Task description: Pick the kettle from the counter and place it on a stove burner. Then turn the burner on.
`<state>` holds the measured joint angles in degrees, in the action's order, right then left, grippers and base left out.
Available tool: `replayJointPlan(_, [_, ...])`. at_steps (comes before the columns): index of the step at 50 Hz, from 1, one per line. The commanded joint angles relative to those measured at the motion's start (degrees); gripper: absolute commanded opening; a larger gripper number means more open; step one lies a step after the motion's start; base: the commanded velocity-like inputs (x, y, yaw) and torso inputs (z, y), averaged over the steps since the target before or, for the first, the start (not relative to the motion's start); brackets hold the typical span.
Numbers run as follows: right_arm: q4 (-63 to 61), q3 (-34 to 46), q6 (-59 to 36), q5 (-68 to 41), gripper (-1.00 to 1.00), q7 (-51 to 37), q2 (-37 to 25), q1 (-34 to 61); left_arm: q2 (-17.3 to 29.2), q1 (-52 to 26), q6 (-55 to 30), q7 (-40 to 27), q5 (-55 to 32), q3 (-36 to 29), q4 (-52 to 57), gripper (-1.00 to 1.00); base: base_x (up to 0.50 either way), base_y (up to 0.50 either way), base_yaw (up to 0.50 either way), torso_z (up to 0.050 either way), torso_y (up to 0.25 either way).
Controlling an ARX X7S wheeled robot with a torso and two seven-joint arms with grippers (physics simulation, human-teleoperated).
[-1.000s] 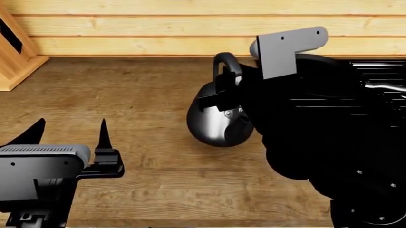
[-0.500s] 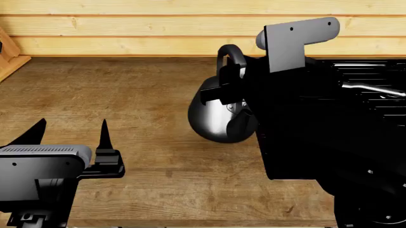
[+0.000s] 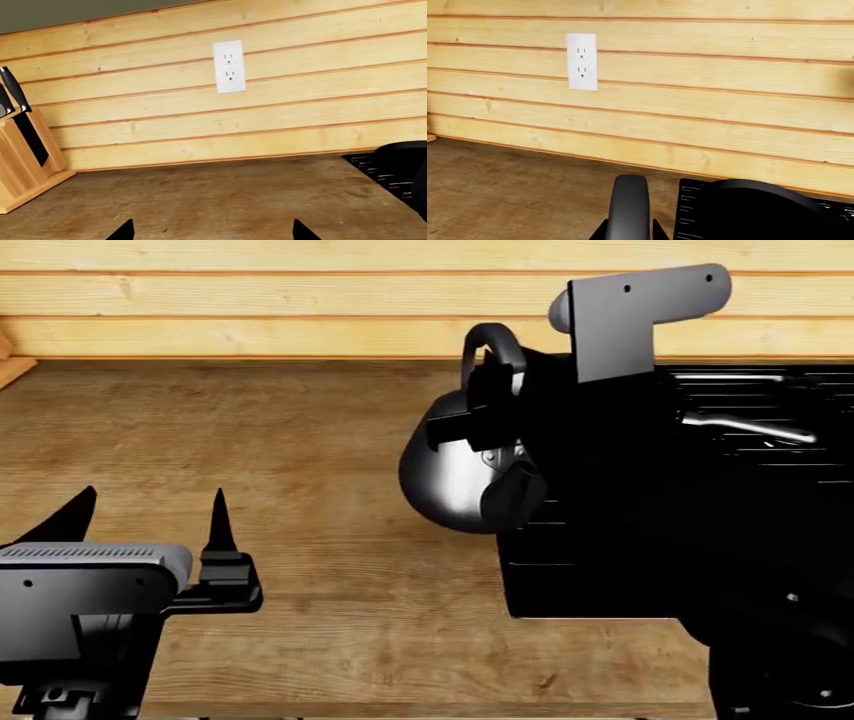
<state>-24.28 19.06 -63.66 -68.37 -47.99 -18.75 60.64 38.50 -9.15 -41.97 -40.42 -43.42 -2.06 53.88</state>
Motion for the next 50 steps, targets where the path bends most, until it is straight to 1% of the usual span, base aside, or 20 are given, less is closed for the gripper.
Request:
replayJointPlan(1, [-0.78,-1.75,0.27,2.12,-1.00,-0.50,-0.12,1.60,0.19,-0.24,0.07,-0.28,-0.15,-0.28,-0.04,1.00,0.00,-0.15,0.00,0.000,0.000])
replayJointPlan(50, [-0.68,-1.41,1.50,1.55,-1.00,-1.54,-0.88,3.15,1.23,-0.58,0.82,-1.25,-0.98,-0.71,-0.10,1.00,0.00,-0.16,0.00,0.001,0.002])
